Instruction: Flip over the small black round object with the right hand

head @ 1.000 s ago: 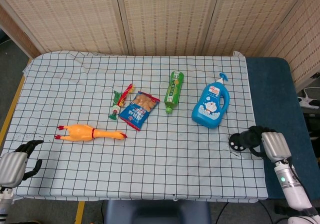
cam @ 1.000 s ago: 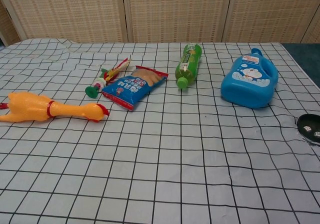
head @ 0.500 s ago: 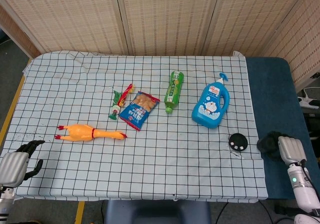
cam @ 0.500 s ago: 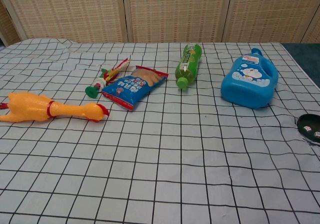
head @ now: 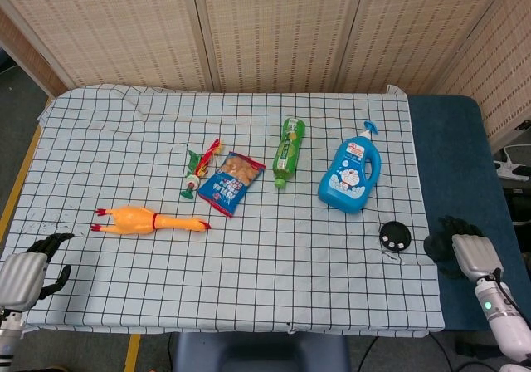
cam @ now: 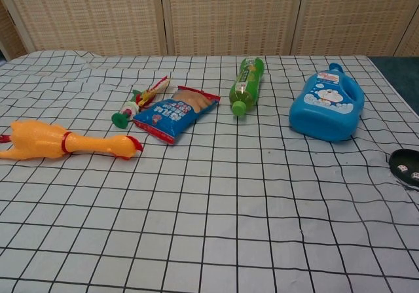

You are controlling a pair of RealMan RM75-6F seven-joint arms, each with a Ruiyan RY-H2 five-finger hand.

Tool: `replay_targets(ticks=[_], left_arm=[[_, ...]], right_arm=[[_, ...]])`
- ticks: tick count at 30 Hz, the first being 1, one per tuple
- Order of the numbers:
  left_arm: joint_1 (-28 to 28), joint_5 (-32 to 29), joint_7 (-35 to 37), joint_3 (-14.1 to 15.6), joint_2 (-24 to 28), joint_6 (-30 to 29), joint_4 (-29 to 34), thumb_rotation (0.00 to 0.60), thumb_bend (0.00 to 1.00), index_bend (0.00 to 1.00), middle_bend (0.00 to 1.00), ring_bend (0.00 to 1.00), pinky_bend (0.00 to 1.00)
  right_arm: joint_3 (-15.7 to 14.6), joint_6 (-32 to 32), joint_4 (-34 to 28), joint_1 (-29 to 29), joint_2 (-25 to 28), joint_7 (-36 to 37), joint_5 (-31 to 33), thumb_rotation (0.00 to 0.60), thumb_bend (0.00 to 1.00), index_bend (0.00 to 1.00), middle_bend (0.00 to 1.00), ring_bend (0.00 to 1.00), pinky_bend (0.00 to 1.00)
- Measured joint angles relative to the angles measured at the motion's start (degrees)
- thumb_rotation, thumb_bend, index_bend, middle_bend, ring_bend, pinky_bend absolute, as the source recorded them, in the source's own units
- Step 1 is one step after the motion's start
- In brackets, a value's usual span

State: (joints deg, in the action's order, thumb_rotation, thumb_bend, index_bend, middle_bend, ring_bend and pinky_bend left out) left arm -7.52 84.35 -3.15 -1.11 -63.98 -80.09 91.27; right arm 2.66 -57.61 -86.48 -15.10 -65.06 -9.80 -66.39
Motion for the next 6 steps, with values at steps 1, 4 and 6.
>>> replay_targets(ticks=[1,4,6], left_arm=[[0.09,-0.15,-0.09,0.02,0.04,0.0,-0.03,0.6,0.43,0.23,0.26,0.32,0.63],[0.41,-0.41,-0.15,0.03,0.15,-0.38,-0.01,0.6,0.43,0.23,0.26,0.32,0.63],[0.57,-0.49,-0.08,-0.04,0.21,-0.7,0.16,0.6,0.43,0.23,0.26,0.32,0.63]], right_arm=[[0.09,-1.82,-1.23,0.34,0.27,-0.54,-0.37,0.6,0.1,0.0,0.01,0.0,0.09],[0.58,-7.96,-2.64,1.53,-0.09,-0.37,-2.61,0.6,0.1,0.0,0.01,0.0,0.09],[0.82,-12.36,-2.66,2.39,-0.81,0.54,-5.17,0.6,0.1,0.0,0.01,0.0,0.09]])
